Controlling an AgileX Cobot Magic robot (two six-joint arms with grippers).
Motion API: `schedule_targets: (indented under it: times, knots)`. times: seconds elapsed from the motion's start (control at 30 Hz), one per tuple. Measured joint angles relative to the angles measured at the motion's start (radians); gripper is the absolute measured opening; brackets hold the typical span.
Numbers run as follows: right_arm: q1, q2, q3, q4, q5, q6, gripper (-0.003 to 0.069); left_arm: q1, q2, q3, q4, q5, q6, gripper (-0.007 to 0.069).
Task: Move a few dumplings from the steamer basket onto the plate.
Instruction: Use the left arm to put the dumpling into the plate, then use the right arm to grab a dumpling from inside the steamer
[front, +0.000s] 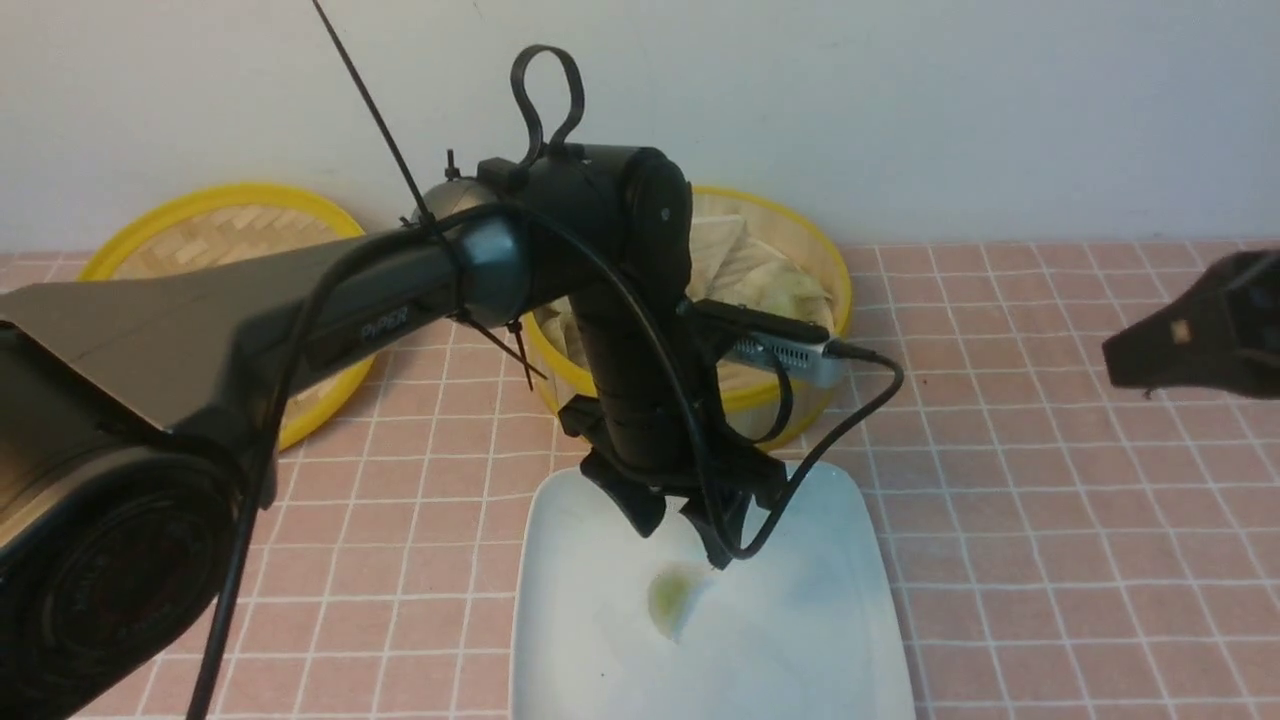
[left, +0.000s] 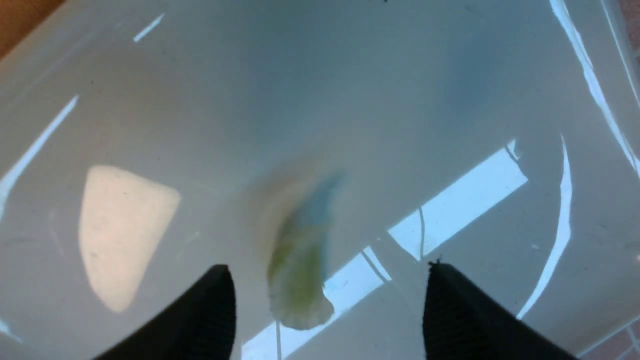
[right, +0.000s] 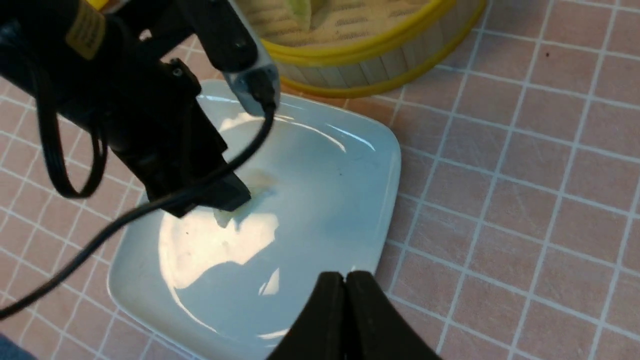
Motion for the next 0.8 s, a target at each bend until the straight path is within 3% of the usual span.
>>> schedule_targets:
  times: [0.07, 0.17, 0.2, 0.27, 0.53, 0.8]
  knots:
    - [0.031, 0.066, -0.090, 0.002, 0.009, -0.015, -0.0015, 0.000, -0.016, 0.000, 0.008, 0.000, -0.012, 0.0415]
    - [0.101, 0.191, -0.220, -0.021, 0.014, -0.028, -0.0013, 0.000, -0.073, 0.000, 0.056, 0.000, -0.023, 0.0218]
    - [0.127, 0.238, -0.266, -0.041, 0.013, -0.033, -0.0013, 0.000, -0.105, 0.000, 0.080, 0.000, -0.031, 0.0120]
    - [0.165, 0.335, -0.353, -0.087, 0.005, -0.033, -0.0010, 0.001, -0.182, 0.003, 0.135, 0.000, -0.056, 0.0036]
    - [0.186, 0.651, -0.595, -0.162, -0.018, -0.010, 0.0018, 0.063, -0.538, 0.166, 0.210, 0.007, -0.139, -0.0006]
    - [0.232, 0.951, -0.813, -0.230, -0.040, -0.007, 0.0202, 0.075, -0.791, 0.351, 0.211, 0.026, -0.178, -0.0006]
